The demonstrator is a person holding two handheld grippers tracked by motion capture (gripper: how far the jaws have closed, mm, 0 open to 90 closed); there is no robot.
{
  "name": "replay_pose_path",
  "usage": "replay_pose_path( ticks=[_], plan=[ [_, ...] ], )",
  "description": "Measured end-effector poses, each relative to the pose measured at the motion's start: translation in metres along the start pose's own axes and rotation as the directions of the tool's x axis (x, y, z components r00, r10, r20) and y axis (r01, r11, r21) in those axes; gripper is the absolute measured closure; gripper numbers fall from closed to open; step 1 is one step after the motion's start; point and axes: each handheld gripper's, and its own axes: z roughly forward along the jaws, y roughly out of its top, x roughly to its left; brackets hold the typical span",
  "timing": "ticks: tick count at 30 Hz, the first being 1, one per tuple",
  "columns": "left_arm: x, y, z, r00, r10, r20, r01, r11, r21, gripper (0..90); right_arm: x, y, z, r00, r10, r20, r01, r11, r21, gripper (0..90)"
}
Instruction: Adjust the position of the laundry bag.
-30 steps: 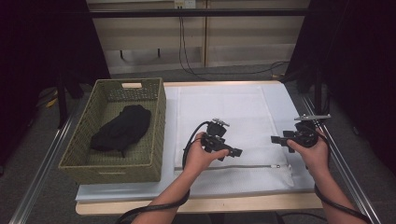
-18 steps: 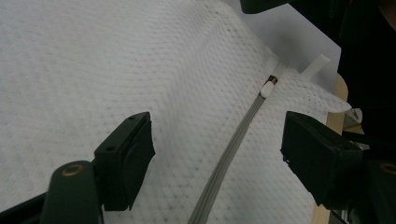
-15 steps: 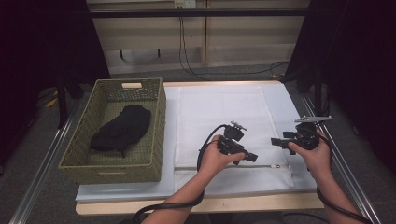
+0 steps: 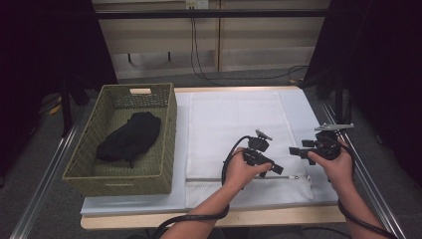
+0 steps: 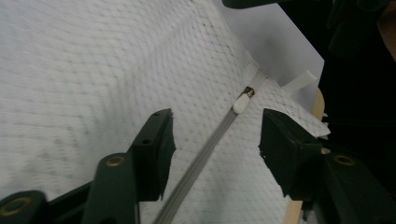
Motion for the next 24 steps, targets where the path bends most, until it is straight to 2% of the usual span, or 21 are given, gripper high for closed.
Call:
replay_pose_path(
  ticks=[2, 4, 5, 6, 7, 8, 9, 12, 13, 14, 15, 16, 17, 18, 19, 20, 21, 22, 23, 24],
  plan=[
    [-0.002, 0.001, 0.007, 0.999, -0.032, 0.032, 0.032, 0.9995, -0.001, 52.6, -0.001, 0.0, -0.001, 1.0, 0.003, 0.002, -0.003, 1.0, -0.006, 26.3],
    [-0.003, 0.002, 0.01, 0.9986, -0.029, 0.044, 0.029, 0.9995, -0.01, 54.1, -0.001, 0.0, -0.002, 1.0, 0.003, 0.002, -0.003, 1.0, -0.009, 26.2],
    [-0.007, 0.002, 0.015, 0.9961, -0.067, 0.058, 0.069, 0.9971, -0.033, 55.0, -0.001, 0.0, -0.002, 1.0, 0.003, 0.002, -0.003, 0.9999, -0.01, 26.1],
    [-0.005, 0.002, 0.015, 0.9985, -0.027, 0.048, 0.027, 0.9996, -0.002, 56.4, -0.001, 0.0, -0.002, 1.0, 0.004, 0.002, -0.004, 1.0, -0.008, 26.0],
    [-0.005, 0.002, 0.015, 0.9985, -0.027, 0.048, 0.027, 0.9996, -0.002, 57.0, 0.0, 0.0, -0.002, 1.0, 0.006, 0.003, -0.006, 1.0, -0.008, 25.8],
    [-0.009, 0.002, 0.019, 0.9976, -0.059, 0.038, 0.059, 0.9981, -0.019, 57.0, 0.0, 0.0, -0.002, 1.0, 0.006, 0.003, -0.006, 1.0, -0.008, 25.8],
    [-0.008, 0.002, 0.022, 0.9984, -0.029, 0.049, 0.029, 0.9996, 0.001, 58.5, 0.0, 0.0, -0.002, 1.0, 0.002, 0.004, -0.002, 1.0, -0.006, 25.8],
    [-0.01, 0.003, 0.025, 0.9983, -0.036, 0.045, 0.036, 0.9992, 0.016, 63.0, 0.0, 0.0, -0.002, 1.0, 0.0, 0.003, 0.0, 1.0, -0.007, 25.8],
    [-0.01, 0.002, 0.028, 0.9973, -0.045, 0.058, 0.045, 0.999, 0.007, 63.0, 0.0, 0.0, -0.002, 1.0, -0.002, 0.003, 0.002, 1.0, -0.007, 25.8],
    [-0.01, 0.002, 0.029, 0.9989, -0.034, 0.034, 0.033, 0.999, 0.029, 65.3, 0.0, 0.0, -0.002, 1.0, -0.002, 0.004, 0.002, 1.0, -0.008, 25.8],
    [-0.01, 0.002, 0.029, 0.9989, -0.034, 0.034, 0.033, 0.999, 0.029, 67.7, 0.0, 0.0, -0.002, 1.0, -0.002, 0.004, 0.002, 1.0, -0.008, 25.8],
    [-0.014, 0.002, 0.034, 0.9949, -0.095, 0.033, 0.096, 0.9953, -0.017, 67.7, 0.0, 0.0, -0.002, 1.0, -0.003, 0.002, 0.003, 1.0, -0.008, 25.7],
    [-0.013, 0.002, 0.036, 0.9942, -0.104, 0.027, 0.105, 0.9942, -0.026, 68.0, 0.0, 0.0, -0.003, 1.0, 0.002, 0.005, -0.002, 0.9999, -0.012, 25.2],
    [-0.008, 0.002, 0.033, 0.999, -0.035, 0.029, 0.034, 0.9991, 0.026, 68.5, 0.0, 0.0, -0.004, 0.9999, 0.006, 0.008, -0.006, 0.9999, -0.01, 25.1],
    [-0.008, 0.002, 0.033, 0.999, -0.035, 0.029, 0.034, 0.9991, 0.026, 68.0, 0.0, 0.0, -0.004, 0.9999, 0.006, 0.008, -0.006, 0.9999, -0.01, 25.1],
    [-0.011, 0.002, 0.037, 0.9968, -0.074, 0.03, 0.075, 0.9971, -0.018, 68.0, 0.0, 0.0, -0.004, 0.9999, 0.011, 0.01, -0.011, 0.9999, -0.009, 25.1],
    [-0.01, 0.002, 0.036, 0.9989, -0.039, 0.026, 0.039, 0.9992, 0.011, 68.7, -0.001, -0.001, -0.004, 0.9999, 0.01, 0.011, -0.01, 0.9999, -0.011, 25.1],
    [-0.011, 0.002, 0.038, 0.9986, -0.044, 0.029, 0.044, 0.9989, 0.017, 69.4, -0.001, -0.001, -0.004, 0.9999, 0.012, 0.011, -0.012, 0.9999, -0.01, 25.1],
    [-0.011, 0.003, 0.039, 0.9989, -0.032, 0.034, 0.031, 0.9993, 0.022, 69.5, -0.001, -0.001, -0.004, 0.9998, 0.013, 0.014, -0.012, 0.9999, -0.01, 25.0],
    [-0.013, 0.003, 0.04, 0.9985, -0.046, 0.028, 0.046, 0.9988, 0.015, 70.4, -0.001, -0.002, -0.005, 0.9999, 0.01, 0.012, -0.01, 0.9999, -0.011, 25.0]
  ],
)
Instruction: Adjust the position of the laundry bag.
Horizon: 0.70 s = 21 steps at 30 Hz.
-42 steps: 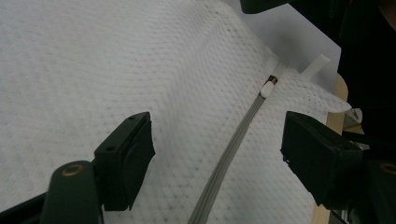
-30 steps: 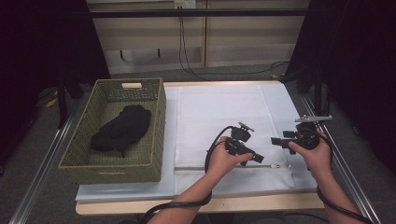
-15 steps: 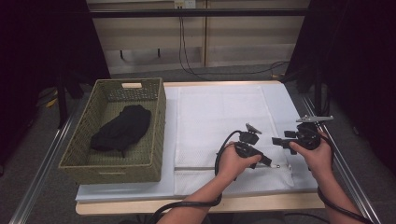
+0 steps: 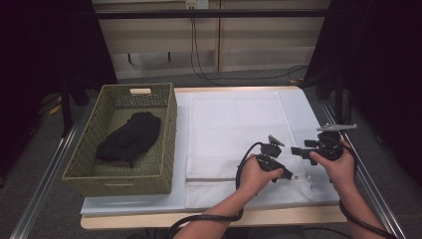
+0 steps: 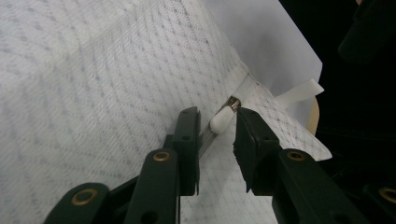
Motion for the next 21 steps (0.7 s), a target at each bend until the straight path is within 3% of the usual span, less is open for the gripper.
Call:
replay_pose_path(
  ticks=[2, 6, 7, 11, 12, 15, 16, 18, 19, 21],
  plan=[
    [-0.002, 0.001, 0.004, 0.9998, 0.019, 0.007, -0.02, 0.9998, 0.005, 70.2, 0.0, 0.0, -0.001, 1.0, -0.001, 0.002, 0.001, 1.0, -0.001, 25.0],
    [-0.006, 0.002, 0.009, 1.0, 0.0, 0.002, 0.0, 1.0, -0.008, 71.9, 0.0, 0.0, -0.002, 1.0, -0.002, 0.002, 0.002, 1.0, -0.005, 25.0],
    [-0.005, 0.003, 0.009, 0.9997, 0.023, 0.002, -0.023, 0.9997, 0.008, 72.8, -0.001, 0.0, -0.003, 1.0, 0.0, 0.002, 0.0, 1.0, -0.008, 25.0],
    [-0.006, 0.004, 0.011, 0.9999, -0.004, 0.012, 0.004, 0.9999, 0.011, 73.4, -0.002, -0.001, -0.004, 1.0, 0.002, 0.004, -0.002, 0.9999, -0.013, 24.9],
    [-0.007, 0.003, 0.013, 0.9995, 0.002, 0.031, -0.002, 1.0, -0.002, 73.7, -0.002, -0.001, -0.004, 1.0, 0.001, 0.003, -0.001, 0.9999, -0.015, 24.9],
    [-0.008, 0.004, 0.013, 0.9998, 0.001, 0.021, -0.001, 1.0, 0.007, 77.1, -0.002, -0.001, -0.005, 1.0, 0.001, 0.006, -0.001, 0.9999, -0.016, 24.8],
    [-0.012, 0.003, 0.018, 0.9979, -0.06, 0.025, 0.061, 0.9976, -0.033, 78.1, -0.002, 0.0, -0.005, 1.0, 0.004, 0.009, -0.004, 0.9999, -0.015, 24.8],
    [-0.01, 0.003, 0.017, 0.999, -0.042, 0.017, 0.042, 0.999, -0.014, 82.3, -0.002, 0.0, -0.005, 0.9999, 0.006, 0.008, -0.006, 0.9999, -0.016, 24.8],
    [-0.007, 0.004, 0.015, 0.9998, -0.006, 0.021, 0.005, 0.9998, 0.019, 82.3, -0.002, 0.0, -0.005, 1.0, 0.003, 0.009, -0.003, 0.9999, -0.015, 24.8],
    [-0.005, 0.004, 0.016, 0.9987, -0.024, 0.044, 0.024, 0.9997, 0.004, 83.6, -0.001, 0.0, -0.006, 1.0, 0.005, 0.007, -0.005, 0.9999, -0.013, 24.7]
  ],
)
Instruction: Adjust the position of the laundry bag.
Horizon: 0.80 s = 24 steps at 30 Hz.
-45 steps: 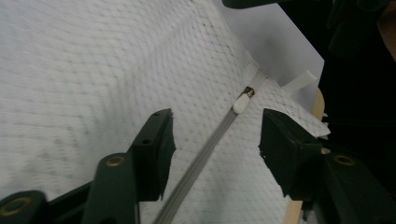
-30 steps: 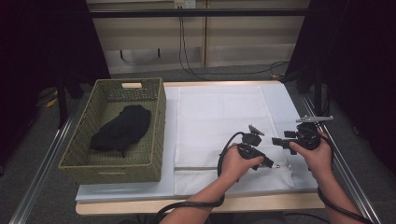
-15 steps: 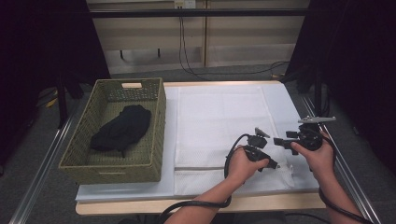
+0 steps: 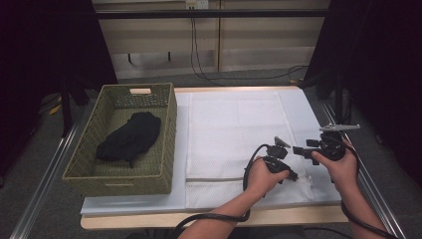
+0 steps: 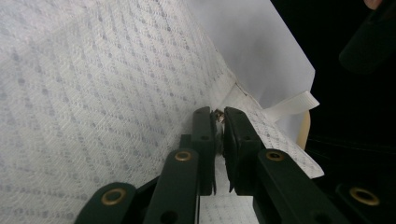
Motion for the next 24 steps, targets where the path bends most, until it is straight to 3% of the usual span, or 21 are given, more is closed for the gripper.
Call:
replay_pose_path(
  ticks=[12, 24],
  plan=[
    [0.007, 0.005, -0.029, 0.9985, -0.035, 0.042, 0.036, 0.9991, -0.023, 86.2, 0.008, 0.005, -0.005, 0.9993, 0.017, -0.032, -0.018, 0.9998, -0.004, 23.5],
    [0.021, 0.005, -0.059, 0.9962, -0.077, 0.039, 0.08, 0.9938, -0.077, 86.4, 0.026, 0.009, -0.005, 0.9961, 0.054, -0.07, -0.051, 0.998, 0.036, 24.3]
  ],
)
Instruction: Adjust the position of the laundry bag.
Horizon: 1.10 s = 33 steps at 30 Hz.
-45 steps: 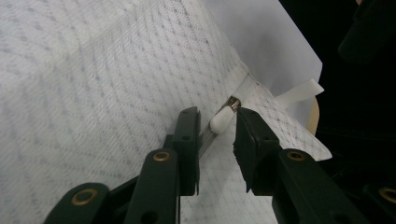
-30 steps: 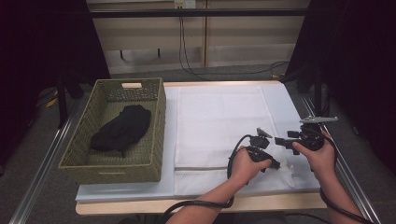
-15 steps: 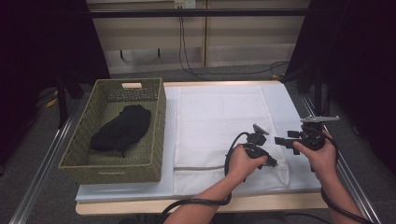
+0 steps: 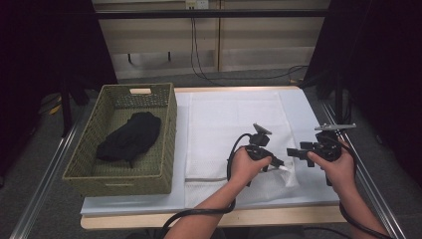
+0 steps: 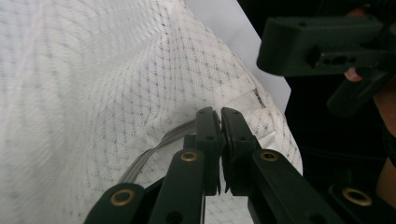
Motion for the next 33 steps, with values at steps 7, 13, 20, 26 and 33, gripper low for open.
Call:
replay_pose_path(
  ticks=[7, 13, 20, 26, 33],
  plan=[
    [0.006, 0.0, -0.011, 1.0, -0.01, -0.001, 0.01, 0.9996, -0.026, 86.3, 0.007, -0.001, 0.002, 0.9976, 0.061, -0.034, -0.06, 0.9978, 0.03, 30.4],
    [0.006, 0.0, -0.011, 0.9993, -0.036, 0.001, 0.036, 0.9974, -0.062, 86.3, 0.012, -0.002, 0.003, 0.9939, 0.093, -0.06, -0.09, 0.9945, 0.054, 41.8],
    [0.007, 0.0, -0.015, 0.9992, -0.038, -0.006, 0.038, 0.996, -0.081, 86.3, 0.016, -0.004, 0.006, 0.9903, 0.107, -0.088, -0.101, 0.9921, 0.074, 49.2],
    [0.006, 0.0, -0.018, 0.9993, -0.038, 0.003, 0.038, 0.995, -0.093, 86.3, 0.021, -0.005, 0.01, 0.9844, 0.128, -0.121, -0.116, 0.9881, 0.101, 59.1],
    [0.009, -0.001, -0.021, 0.9998, 0.018, -0.007, -0.019, 0.9954, -0.094, 86.3, 0.024, -0.004, 0.011, 0.9807, 0.128, -0.147, -0.108, 0.9844, 0.139, 79.5]
  ],
)
